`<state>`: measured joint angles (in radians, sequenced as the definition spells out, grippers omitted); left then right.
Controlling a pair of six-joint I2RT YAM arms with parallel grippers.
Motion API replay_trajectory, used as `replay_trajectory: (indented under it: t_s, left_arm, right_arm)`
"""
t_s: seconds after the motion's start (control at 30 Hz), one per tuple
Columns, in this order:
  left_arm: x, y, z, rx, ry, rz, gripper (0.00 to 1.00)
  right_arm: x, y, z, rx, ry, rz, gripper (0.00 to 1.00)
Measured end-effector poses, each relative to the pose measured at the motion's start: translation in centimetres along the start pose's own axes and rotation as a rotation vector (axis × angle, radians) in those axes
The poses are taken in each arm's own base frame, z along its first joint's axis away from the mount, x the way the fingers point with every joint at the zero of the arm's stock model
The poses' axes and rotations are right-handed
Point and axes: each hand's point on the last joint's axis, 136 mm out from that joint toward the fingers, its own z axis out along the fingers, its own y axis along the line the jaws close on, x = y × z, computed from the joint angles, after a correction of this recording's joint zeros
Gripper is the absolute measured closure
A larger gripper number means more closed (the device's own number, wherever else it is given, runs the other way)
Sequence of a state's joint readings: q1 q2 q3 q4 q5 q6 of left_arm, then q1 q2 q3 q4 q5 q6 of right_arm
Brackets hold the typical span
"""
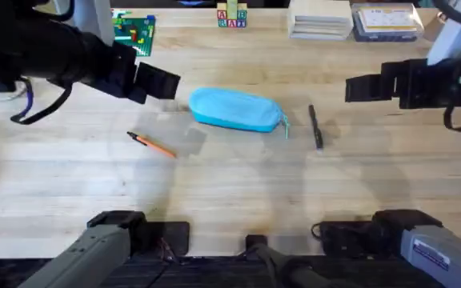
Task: Unzip the bag, pick up the pens from the table one at a time and place them inside, then zip the bag closed.
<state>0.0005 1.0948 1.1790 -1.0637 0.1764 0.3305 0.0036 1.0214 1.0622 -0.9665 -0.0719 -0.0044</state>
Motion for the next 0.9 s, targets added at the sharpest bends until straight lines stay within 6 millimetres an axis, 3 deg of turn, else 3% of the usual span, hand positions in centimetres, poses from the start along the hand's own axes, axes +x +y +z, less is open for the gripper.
replay_trajectory:
  t_s: [0.37,0.67,0.9]
  left_arm:
    - [-0.7,-2.1,0.3,0.180,-0.078,0.343,0.009]
    - [-0.8,-2.1,2.3,0.308,-0.100,0.446,0.009]
    - [-1.9,-1.6,2.4,0.406,-0.121,0.505,0.009]
  right_arm:
    - [0.0,0.0,0.0,0.000,0.000,0.000,0.004]
    - [0.0,0.0,0.0,0.000,0.000,0.000,0.004]
    - [0.0,0.0,0.0,0.000,0.000,0.000,0.004]
